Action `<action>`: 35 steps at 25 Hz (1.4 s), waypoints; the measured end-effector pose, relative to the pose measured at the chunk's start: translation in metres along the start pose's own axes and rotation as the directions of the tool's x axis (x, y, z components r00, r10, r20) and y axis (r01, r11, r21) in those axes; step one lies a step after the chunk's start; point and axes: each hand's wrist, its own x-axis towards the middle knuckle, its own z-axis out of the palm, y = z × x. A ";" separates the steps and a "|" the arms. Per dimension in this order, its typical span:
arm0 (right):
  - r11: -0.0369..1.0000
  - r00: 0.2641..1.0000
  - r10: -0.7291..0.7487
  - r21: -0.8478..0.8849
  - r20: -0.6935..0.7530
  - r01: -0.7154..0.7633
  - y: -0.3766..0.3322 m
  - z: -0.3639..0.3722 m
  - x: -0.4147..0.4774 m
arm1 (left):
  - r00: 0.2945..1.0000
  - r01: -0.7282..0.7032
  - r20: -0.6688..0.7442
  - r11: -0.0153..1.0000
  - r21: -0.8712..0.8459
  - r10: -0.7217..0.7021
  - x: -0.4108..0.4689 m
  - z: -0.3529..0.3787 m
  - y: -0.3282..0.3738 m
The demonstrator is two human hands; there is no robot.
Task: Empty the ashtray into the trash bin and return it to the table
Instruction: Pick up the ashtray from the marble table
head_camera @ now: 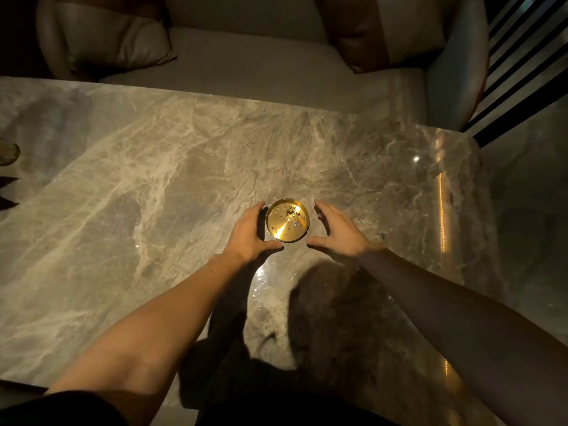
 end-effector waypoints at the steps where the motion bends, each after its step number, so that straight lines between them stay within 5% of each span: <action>1: 1.000 1.000 0.000 -0.012 0.009 0.000 0.000 0.001 0.003 | 1.000 -0.008 0.001 1.000 -0.004 0.008 0.002 0.002 0.000; 18: 0.999 1.000 0.026 0.026 -0.015 -0.026 -0.008 0.014 0.014 | 0.999 0.005 -0.032 1.000 0.001 -0.005 0.013 0.016 -0.001; 35: 0.930 0.956 -0.046 0.336 -0.290 0.147 0.006 -0.090 -0.086 | 0.961 -0.277 -0.067 0.917 -0.288 0.269 -0.022 0.035 0.119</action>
